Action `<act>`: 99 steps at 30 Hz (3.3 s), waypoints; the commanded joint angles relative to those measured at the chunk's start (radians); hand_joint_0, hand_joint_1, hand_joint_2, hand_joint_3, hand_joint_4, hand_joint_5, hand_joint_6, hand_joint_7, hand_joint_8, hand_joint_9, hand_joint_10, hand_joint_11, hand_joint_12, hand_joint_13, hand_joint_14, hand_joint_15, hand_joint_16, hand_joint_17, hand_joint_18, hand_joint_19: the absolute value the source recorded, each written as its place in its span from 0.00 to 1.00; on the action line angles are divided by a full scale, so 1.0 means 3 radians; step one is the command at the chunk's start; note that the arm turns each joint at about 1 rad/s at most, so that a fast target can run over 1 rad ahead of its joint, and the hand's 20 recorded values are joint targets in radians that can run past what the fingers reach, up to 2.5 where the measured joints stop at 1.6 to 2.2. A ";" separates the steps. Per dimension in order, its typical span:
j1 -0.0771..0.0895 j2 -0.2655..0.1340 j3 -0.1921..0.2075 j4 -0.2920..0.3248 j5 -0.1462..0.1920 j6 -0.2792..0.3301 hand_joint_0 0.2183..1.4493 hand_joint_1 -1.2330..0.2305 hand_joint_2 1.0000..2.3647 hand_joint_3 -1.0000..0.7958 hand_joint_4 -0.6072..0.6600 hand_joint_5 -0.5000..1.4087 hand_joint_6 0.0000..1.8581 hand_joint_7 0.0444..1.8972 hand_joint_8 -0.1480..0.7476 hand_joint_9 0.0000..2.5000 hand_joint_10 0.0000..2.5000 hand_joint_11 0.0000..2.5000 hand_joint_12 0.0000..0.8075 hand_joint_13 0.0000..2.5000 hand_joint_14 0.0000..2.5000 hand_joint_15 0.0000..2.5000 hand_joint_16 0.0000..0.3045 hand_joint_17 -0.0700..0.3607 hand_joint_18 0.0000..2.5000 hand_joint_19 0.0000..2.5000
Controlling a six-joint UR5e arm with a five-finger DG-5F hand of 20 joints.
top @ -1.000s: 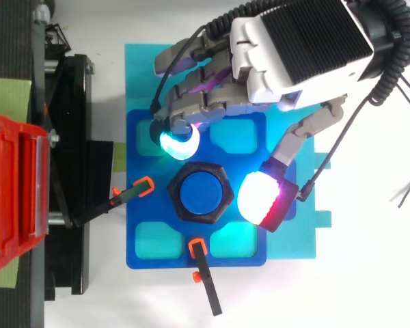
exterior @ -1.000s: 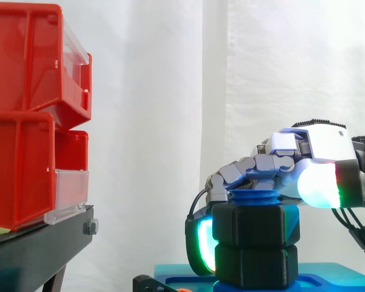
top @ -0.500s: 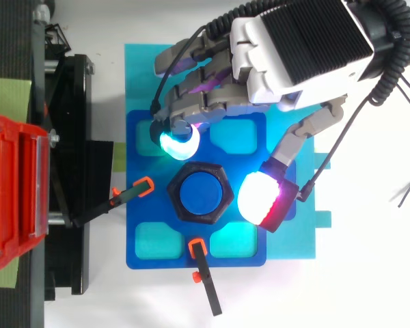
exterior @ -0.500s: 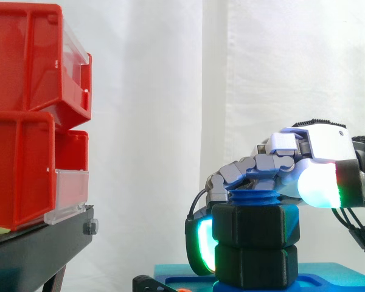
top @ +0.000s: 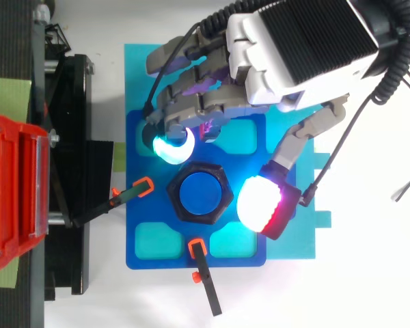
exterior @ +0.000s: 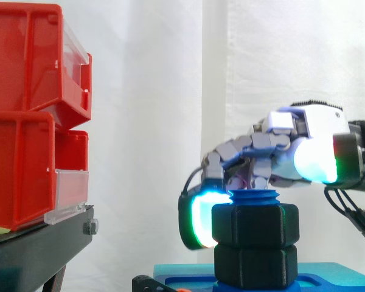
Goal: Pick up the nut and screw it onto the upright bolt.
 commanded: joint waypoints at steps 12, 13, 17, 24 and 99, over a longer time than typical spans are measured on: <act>-0.0033 0.0212 0.0170 -0.0431 -0.0088 -0.0254 0.17 0.65 0.00 0.28 0.42 0.26 0.27 0.60 0.49 0.53 0.00 0.07 0.47 0.34 0.00 0.06 0.14 0.39 0.19 0.06; -0.0038 0.0228 0.0170 -0.0431 -0.0099 -0.0254 0.17 0.65 0.00 0.28 0.44 0.25 0.27 0.60 0.49 0.53 0.00 0.08 0.47 0.34 0.00 0.06 0.14 0.39 0.19 0.06; -0.0079 0.0330 0.0170 -0.0431 -0.0093 -0.0249 0.17 0.65 0.00 0.28 0.56 0.24 0.27 0.56 0.49 0.52 0.00 0.07 0.46 0.34 0.00 0.05 0.15 0.39 0.19 0.06; -0.0145 0.0478 0.0170 -0.0584 -0.0088 -0.0249 0.16 0.63 0.00 0.28 0.65 0.21 0.27 0.44 0.49 0.48 0.00 0.07 0.48 0.32 0.00 0.06 0.16 0.42 0.18 0.07; 0.0555 0.1992 -0.1492 -0.1371 0.2192 0.2200 0.22 0.50 0.00 0.28 0.59 0.14 0.27 0.31 0.41 0.06 0.00 0.00 0.46 0.00 0.00 0.00 0.17 0.43 0.00 0.00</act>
